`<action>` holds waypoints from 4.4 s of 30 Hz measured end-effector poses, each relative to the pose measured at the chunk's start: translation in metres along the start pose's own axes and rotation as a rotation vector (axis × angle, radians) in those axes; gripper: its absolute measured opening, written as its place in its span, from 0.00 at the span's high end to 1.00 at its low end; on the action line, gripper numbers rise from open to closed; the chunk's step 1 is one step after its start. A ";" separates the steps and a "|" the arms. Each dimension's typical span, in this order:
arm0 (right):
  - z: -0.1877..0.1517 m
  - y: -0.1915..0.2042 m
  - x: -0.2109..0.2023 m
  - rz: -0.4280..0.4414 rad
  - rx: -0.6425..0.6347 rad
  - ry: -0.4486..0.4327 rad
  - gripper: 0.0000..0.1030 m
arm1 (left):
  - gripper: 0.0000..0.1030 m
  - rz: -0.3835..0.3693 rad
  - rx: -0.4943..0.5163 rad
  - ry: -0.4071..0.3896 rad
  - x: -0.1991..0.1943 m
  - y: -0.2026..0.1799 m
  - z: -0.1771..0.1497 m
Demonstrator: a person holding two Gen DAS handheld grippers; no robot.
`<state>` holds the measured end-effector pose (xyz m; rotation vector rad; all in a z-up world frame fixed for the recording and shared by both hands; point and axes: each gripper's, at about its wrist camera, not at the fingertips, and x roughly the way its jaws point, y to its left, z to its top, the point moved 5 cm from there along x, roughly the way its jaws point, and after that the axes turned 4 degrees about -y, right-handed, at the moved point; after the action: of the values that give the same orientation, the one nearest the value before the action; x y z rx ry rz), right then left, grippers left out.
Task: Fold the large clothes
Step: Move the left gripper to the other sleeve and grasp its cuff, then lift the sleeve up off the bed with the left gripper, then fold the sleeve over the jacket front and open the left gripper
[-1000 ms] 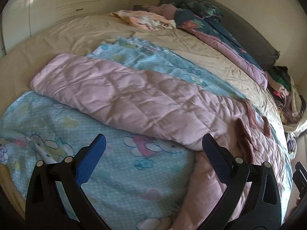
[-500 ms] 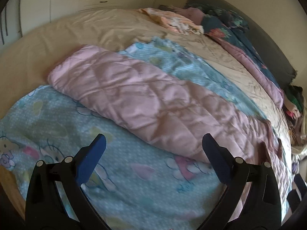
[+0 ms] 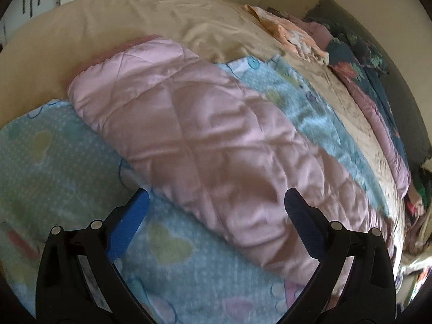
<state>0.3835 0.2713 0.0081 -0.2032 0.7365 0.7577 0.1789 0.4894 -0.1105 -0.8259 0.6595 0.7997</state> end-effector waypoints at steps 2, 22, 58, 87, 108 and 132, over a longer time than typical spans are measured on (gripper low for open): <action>-0.002 -0.007 -0.002 -0.006 0.010 0.001 0.05 | 0.09 0.009 -0.015 -0.012 0.005 0.004 0.007; -0.024 -0.059 -0.061 -0.075 0.115 -0.099 0.05 | 0.87 -0.160 -0.024 -0.291 -0.079 -0.005 0.053; -0.080 -0.130 -0.210 -0.255 0.199 -0.201 0.05 | 0.91 -0.457 0.420 -0.459 -0.278 -0.205 -0.031; -0.146 -0.224 -0.265 -0.405 0.387 -0.222 0.05 | 0.91 -0.584 0.811 -0.297 -0.271 -0.335 -0.208; -0.202 -0.294 -0.280 -0.464 0.594 -0.207 0.05 | 0.91 -0.518 1.126 -0.174 -0.212 -0.358 -0.335; -0.224 -0.317 -0.254 -0.428 0.689 -0.153 0.05 | 0.14 -0.542 1.377 0.094 -0.181 -0.322 -0.405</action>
<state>0.3568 -0.1914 -0.0136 0.3137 0.7357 0.0854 0.2653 -0.0499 -0.0602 0.2485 0.8229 -0.2673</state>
